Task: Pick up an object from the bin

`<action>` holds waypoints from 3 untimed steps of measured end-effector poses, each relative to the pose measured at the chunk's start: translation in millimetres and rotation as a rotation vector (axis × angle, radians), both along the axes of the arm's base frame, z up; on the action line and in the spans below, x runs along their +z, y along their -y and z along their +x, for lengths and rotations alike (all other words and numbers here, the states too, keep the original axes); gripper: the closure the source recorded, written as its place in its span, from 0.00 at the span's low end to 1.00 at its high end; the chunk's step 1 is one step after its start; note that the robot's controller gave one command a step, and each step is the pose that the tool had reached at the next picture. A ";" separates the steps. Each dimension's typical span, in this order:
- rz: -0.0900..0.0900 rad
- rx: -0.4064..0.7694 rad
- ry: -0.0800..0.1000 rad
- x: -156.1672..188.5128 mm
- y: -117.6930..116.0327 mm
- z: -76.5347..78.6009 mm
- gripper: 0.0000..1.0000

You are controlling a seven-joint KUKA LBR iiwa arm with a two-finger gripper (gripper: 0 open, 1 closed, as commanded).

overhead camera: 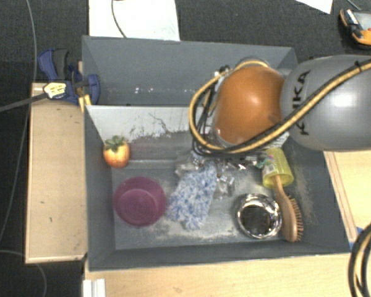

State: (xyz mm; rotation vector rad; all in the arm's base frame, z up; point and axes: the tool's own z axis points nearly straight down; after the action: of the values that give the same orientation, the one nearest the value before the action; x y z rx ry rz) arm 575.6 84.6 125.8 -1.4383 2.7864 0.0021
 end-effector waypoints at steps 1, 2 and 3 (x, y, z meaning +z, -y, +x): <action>0.000 0.050 0.003 -55.3 -2.1 -11.5 0.00; 0.001 0.273 0.012 -55.5 -8.1 -2.9 1.00; 0.001 0.272 0.012 -55.4 -8.1 -3.0 1.00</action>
Offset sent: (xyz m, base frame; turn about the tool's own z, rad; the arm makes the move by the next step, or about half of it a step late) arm -0.0034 0.0074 -0.0558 -0.2781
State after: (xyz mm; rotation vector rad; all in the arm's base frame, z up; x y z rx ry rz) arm 572.7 92.8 70.4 -1.7962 2.5573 -0.0042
